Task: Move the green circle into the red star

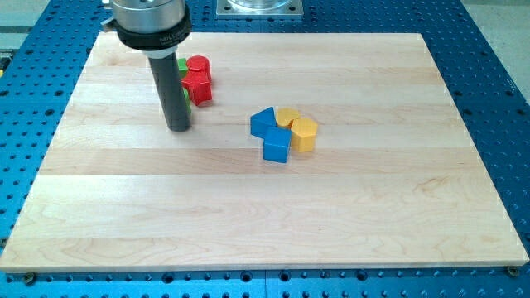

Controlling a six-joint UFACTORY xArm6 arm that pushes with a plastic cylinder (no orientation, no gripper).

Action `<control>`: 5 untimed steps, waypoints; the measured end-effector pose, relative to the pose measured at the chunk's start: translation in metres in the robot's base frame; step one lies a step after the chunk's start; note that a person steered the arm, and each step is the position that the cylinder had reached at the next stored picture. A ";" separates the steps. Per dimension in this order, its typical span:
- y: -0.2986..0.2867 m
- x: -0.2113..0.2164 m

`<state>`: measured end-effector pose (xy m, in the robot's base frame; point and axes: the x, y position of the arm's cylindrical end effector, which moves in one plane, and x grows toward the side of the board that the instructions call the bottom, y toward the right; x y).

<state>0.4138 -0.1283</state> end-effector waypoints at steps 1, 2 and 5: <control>-0.007 0.000; -0.017 0.000; -0.022 -0.022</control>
<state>0.3918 -0.1507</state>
